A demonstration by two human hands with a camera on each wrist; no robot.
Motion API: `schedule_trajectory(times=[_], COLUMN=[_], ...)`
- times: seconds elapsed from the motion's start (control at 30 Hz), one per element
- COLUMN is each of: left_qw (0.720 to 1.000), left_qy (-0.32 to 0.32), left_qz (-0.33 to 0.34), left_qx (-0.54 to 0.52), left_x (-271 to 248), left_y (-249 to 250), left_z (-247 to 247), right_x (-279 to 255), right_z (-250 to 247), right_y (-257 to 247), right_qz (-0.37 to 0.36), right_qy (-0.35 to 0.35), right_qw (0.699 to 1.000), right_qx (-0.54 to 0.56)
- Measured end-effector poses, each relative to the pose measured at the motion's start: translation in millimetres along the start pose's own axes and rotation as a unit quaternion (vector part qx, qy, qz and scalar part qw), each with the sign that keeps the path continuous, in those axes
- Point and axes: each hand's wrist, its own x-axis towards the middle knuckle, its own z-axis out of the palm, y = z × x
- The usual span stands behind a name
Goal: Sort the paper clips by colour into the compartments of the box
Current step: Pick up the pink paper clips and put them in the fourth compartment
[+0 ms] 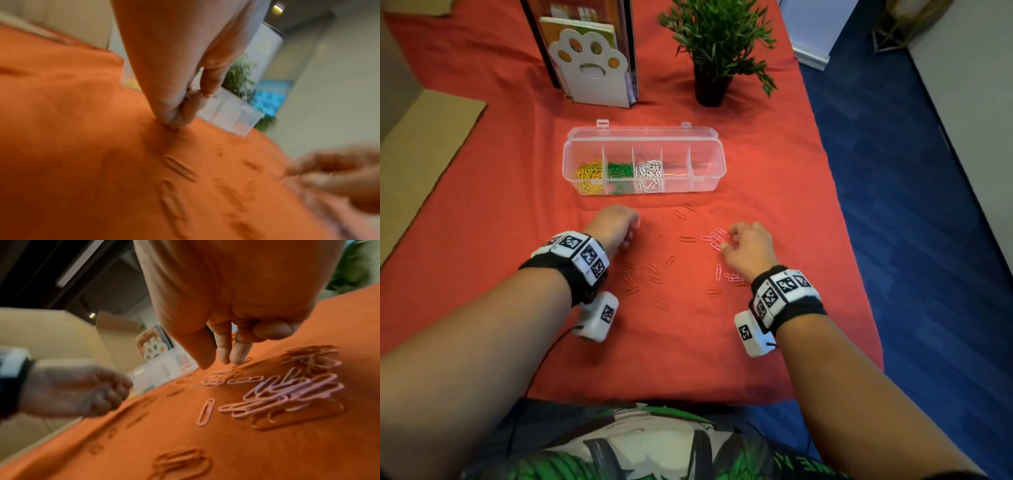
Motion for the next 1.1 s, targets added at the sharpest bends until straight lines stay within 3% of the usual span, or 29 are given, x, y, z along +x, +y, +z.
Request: schedule_trajectory(times=[0.03, 0.1, 0.17, 0.23, 0.3, 0.33, 0.4, 0.43, 0.5, 0.57, 0.7, 0.8, 0.93, 1.03, 1.1], left_qw=[0.988, 0.932, 0.895, 0.889, 0.910, 0.935, 0.988, 0.998, 0.983, 0.944, 0.869, 0.836, 0.831, 0.866, 0.916], left_qy=[-0.050, -0.155, -0.209, -0.216, -0.196, -0.170, -0.100, -0.062, -0.021, -0.013, -0.031, -0.048, -0.041, -0.045, -0.058], left_qz=[-0.058, -0.117, -0.122, -0.124, -0.133, -0.123, -0.050, 0.005, 0.115, 0.203, 0.292, 0.299, 0.299, 0.273, 0.216], left_qx=[-0.133, -0.306, -0.375, -0.384, -0.340, -0.286, -0.110, -0.013, 0.143, 0.260, 0.398, 0.458, 0.467, 0.416, 0.332], left_x=[-8, -22, -31, -33, -33, -31, -27, -26, -24, -22, -12, -6, -2, 0, -4], left_y=[2, 6, 5, 4, 5, 4, 2, 0, 0, 1, 4, 4, 2, 2, 7], left_z=[1, 1, -1, 4, 15, 23, 38, 45, 56, 66, 83, 93, 101, 103, 102], right_x=[2, 2, 2, 3, 5, 6, 9, 9, 5, -1, -9, -11, -13, -15, -15], right_z=[2, 5, 9, 11, 9, 8, 3, 1, -5, -11, -21, -25, -32, -34, -33], right_y=[-4, -9, -11, -12, -12, -11, -8, -7, -4, -4, 0, 9, 21, 27, 30], right_qz=[-0.022, -0.058, -0.080, -0.090, -0.078, -0.065, -0.028, -0.009, 0.040, 0.090, 0.138, 0.148, 0.163, 0.180, 0.195], right_qy=[0.000, 0.009, 0.022, 0.022, 0.010, 0.006, -0.001, -0.007, -0.024, -0.045, -0.084, -0.109, -0.137, -0.159, -0.165], right_qw=[0.999, 0.994, 0.990, 0.991, 0.996, 0.998, 0.999, 0.995, 0.965, 0.907, 0.838, 0.798, 0.750, 0.719, 0.710], right_qx=[-0.042, -0.094, -0.110, -0.098, -0.052, -0.022, 0.046, 0.099, 0.258, 0.410, 0.521, 0.574, 0.627, 0.652, 0.656])
